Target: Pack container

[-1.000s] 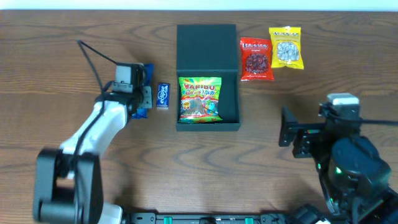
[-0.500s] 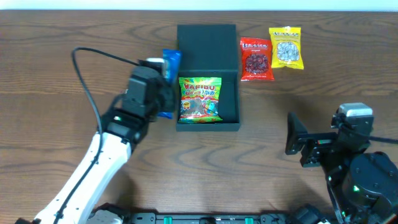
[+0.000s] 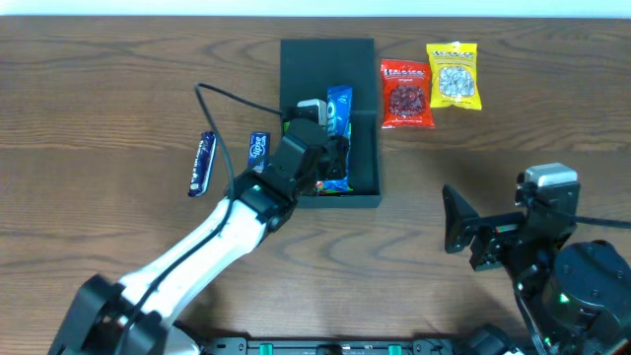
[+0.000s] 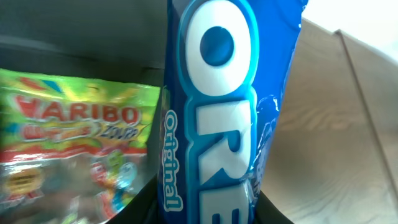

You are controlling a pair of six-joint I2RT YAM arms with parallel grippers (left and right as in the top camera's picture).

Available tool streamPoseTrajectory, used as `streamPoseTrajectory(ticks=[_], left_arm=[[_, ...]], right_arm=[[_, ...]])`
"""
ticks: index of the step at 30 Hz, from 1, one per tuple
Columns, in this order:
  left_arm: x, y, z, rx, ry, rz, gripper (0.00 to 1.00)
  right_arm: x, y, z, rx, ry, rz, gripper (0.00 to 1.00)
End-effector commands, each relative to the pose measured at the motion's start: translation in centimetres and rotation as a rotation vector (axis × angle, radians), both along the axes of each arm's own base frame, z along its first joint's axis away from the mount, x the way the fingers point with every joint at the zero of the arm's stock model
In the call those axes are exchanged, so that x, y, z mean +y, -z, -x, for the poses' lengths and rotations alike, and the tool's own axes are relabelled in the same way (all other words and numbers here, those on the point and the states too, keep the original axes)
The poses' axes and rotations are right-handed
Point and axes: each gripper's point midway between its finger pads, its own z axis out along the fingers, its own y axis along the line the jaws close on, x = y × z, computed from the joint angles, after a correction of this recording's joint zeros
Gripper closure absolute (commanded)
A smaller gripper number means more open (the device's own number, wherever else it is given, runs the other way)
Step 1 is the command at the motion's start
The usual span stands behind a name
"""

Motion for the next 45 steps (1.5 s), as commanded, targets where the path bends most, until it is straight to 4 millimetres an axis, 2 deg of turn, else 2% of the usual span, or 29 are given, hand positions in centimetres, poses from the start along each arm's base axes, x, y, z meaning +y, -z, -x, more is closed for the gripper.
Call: streamPoseTrajectory(ticks=[1,5,12,14,19,20,21,22,29,32,35,39,42,45], left_arm=[[-1.3,0.7,-0.5,0.070,-0.052,0.101,0.78],[-2.4,3.3,-1.0,0.126,-0.070,0.128,0.78],[-2.9,5.3,-1.4,0.144,-0.062,0.119,0.78],[-3.2,5.0,-1.3,0.139,-0.048,0.132,0.75],[-4.5,3.7,-1.3,0.102,0.006,0.183,0.59],[-4.5,3.7,-1.4,0.101,0.005,0.183,0.50],[-4.5,3.7,-1.3,0.102,0.006,0.183,0.35],[-4.6,3.7,-1.3,0.104,0.010,0.184,0.31],[-5.4,3.3,-0.5,0.103,0.091,0.192,0.32],[-5.6,2.1,0.0,0.054,0.169,0.178,0.33],[-4.8,0.3,0.0,0.001,0.187,0.156,0.34],[-1.9,-2.1,-0.3,-0.091,0.210,0.065,0.32],[1.2,-4.2,-0.8,-0.147,0.188,0.015,0.32],[5.0,-6.3,-1.0,-0.217,0.169,-0.066,0.32]], right_arm=[[-0.1,-0.5,0.2,-0.005,-0.003,-0.007,0.01],[-0.2,-0.1,0.4,0.008,-0.003,0.001,0.01],[-0.3,0.0,0.4,0.014,-0.003,0.006,0.01],[-0.2,0.0,0.4,0.013,-0.003,0.006,0.01],[-0.2,0.0,0.4,0.013,-0.003,0.006,0.01],[-0.2,0.0,0.4,0.013,-0.003,0.005,0.01],[-0.2,0.0,0.4,0.013,-0.003,0.006,0.01],[-0.2,0.0,0.4,0.014,-0.003,0.005,0.01],[-0.2,0.1,0.4,0.015,-0.003,0.006,0.01],[-0.3,0.2,0.4,0.020,-0.001,0.011,0.01],[-0.5,0.2,0.4,0.020,0.008,0.015,0.01],[-0.2,-0.5,0.0,-0.007,0.011,-0.011,0.01],[0.3,-0.6,-0.7,-0.011,0.009,-0.007,0.01],[1.1,0.6,-2.4,0.030,0.015,0.051,0.01]])
